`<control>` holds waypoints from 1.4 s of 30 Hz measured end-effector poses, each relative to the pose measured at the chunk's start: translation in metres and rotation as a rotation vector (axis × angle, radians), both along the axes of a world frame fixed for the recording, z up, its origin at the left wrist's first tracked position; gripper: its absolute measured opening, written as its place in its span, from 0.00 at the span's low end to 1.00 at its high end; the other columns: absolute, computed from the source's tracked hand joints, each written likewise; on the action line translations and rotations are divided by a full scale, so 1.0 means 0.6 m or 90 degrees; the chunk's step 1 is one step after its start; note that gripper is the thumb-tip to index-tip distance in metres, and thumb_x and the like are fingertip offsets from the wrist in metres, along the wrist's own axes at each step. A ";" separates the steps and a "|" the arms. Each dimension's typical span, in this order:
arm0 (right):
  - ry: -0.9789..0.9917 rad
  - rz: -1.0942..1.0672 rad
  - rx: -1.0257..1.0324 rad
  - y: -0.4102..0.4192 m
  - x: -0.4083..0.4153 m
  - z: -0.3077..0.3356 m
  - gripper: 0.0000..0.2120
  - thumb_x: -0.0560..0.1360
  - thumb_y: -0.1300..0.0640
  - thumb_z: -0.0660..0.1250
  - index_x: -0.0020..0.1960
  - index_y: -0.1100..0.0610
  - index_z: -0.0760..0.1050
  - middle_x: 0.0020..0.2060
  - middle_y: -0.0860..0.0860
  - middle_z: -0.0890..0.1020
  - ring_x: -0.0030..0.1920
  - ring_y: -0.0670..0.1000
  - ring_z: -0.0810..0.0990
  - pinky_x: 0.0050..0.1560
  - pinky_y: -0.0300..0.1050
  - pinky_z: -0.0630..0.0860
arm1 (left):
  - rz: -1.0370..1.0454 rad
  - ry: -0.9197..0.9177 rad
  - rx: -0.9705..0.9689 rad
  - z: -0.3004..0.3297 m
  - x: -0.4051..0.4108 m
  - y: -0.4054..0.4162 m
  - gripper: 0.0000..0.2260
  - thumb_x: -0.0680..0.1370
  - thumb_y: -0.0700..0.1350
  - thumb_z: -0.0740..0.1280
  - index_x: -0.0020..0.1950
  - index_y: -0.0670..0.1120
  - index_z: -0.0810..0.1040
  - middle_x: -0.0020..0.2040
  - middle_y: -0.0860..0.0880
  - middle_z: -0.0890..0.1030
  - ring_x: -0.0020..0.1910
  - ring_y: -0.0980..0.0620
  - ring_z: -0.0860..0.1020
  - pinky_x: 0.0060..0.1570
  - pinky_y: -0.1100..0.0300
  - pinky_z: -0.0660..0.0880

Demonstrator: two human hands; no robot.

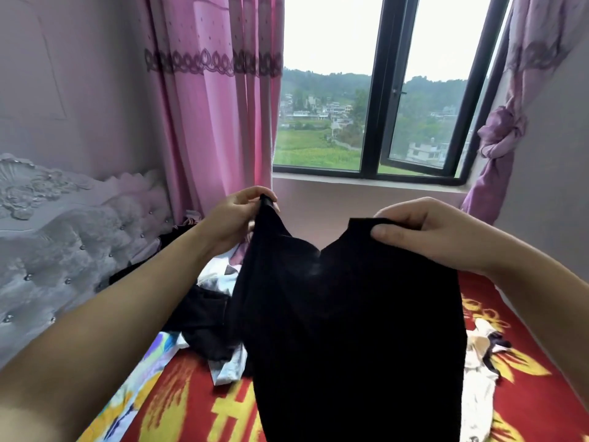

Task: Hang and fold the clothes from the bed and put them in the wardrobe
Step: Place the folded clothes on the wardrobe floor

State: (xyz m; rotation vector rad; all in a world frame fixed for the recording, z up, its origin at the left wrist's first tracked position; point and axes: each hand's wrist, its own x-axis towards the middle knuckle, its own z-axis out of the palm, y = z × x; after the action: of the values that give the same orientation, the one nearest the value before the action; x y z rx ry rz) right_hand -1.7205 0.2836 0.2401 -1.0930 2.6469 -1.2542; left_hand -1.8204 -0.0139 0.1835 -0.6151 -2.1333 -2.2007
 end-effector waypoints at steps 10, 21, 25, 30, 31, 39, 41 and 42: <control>0.296 -0.022 -0.011 -0.079 0.014 0.004 0.09 0.77 0.49 0.64 0.51 0.47 0.82 0.48 0.45 0.75 0.51 0.46 0.75 0.55 0.46 0.72 | -0.351 -0.073 0.055 0.044 0.085 0.108 0.17 0.75 0.35 0.60 0.34 0.49 0.84 0.29 0.53 0.80 0.28 0.60 0.79 0.27 0.69 0.75; 0.191 -0.040 -0.149 -0.087 -0.014 -0.047 0.10 0.78 0.58 0.65 0.47 0.44 0.80 0.40 0.40 0.83 0.42 0.35 0.79 0.43 0.30 0.72 | -0.253 0.003 -0.172 0.073 0.108 0.099 0.22 0.74 0.58 0.69 0.62 0.46 0.76 0.56 0.46 0.80 0.56 0.49 0.79 0.55 0.57 0.78; 0.204 -0.093 -0.176 -0.080 -0.027 -0.038 0.12 0.79 0.58 0.64 0.41 0.45 0.78 0.35 0.40 0.82 0.36 0.35 0.77 0.37 0.27 0.69 | -0.266 0.017 -0.243 0.048 0.117 0.082 0.11 0.78 0.52 0.66 0.58 0.52 0.77 0.52 0.51 0.82 0.54 0.52 0.80 0.51 0.61 0.76; -0.011 -0.062 -0.266 -0.059 -0.044 -0.041 0.07 0.75 0.52 0.68 0.40 0.54 0.80 0.34 0.48 0.81 0.34 0.44 0.78 0.34 0.34 0.72 | -0.040 0.184 -0.312 0.055 0.116 0.101 0.07 0.81 0.46 0.62 0.49 0.55 0.79 0.39 0.61 0.82 0.40 0.63 0.80 0.42 0.71 0.74; -0.046 -0.041 -0.288 -0.052 -0.046 -0.044 0.07 0.72 0.51 0.69 0.41 0.53 0.80 0.35 0.48 0.82 0.35 0.45 0.78 0.35 0.34 0.74 | -0.015 0.223 -0.329 0.060 0.116 0.105 0.08 0.81 0.46 0.62 0.49 0.57 0.79 0.39 0.63 0.82 0.41 0.65 0.80 0.42 0.72 0.73; -0.255 0.027 0.064 -0.013 -0.065 -0.160 0.11 0.74 0.56 0.72 0.55 0.55 0.77 0.53 0.54 0.82 0.50 0.46 0.83 0.52 0.42 0.79 | 0.028 0.370 -0.417 0.121 0.106 0.117 0.07 0.80 0.42 0.64 0.48 0.40 0.80 0.34 0.56 0.77 0.29 0.68 0.72 0.35 0.74 0.69; -0.260 -0.001 0.104 -0.003 -0.070 -0.184 0.12 0.75 0.52 0.70 0.54 0.57 0.76 0.47 0.56 0.81 0.44 0.52 0.81 0.45 0.50 0.79 | 0.018 0.369 -0.433 0.129 0.104 0.113 0.07 0.79 0.41 0.65 0.43 0.46 0.80 0.29 0.60 0.76 0.27 0.68 0.71 0.32 0.76 0.66; -0.256 -0.012 0.113 0.005 -0.073 -0.190 0.13 0.75 0.50 0.69 0.53 0.58 0.76 0.44 0.55 0.80 0.41 0.51 0.79 0.41 0.48 0.76 | 0.019 0.362 -0.449 0.128 0.101 0.109 0.08 0.79 0.41 0.65 0.41 0.48 0.79 0.27 0.61 0.75 0.26 0.67 0.71 0.31 0.76 0.66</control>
State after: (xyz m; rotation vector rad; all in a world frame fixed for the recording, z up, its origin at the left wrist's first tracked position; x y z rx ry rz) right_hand -1.7645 0.2868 0.1263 -0.7058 2.4086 -1.0797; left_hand -1.7598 0.0515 0.2604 -1.0505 -2.4708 -1.0031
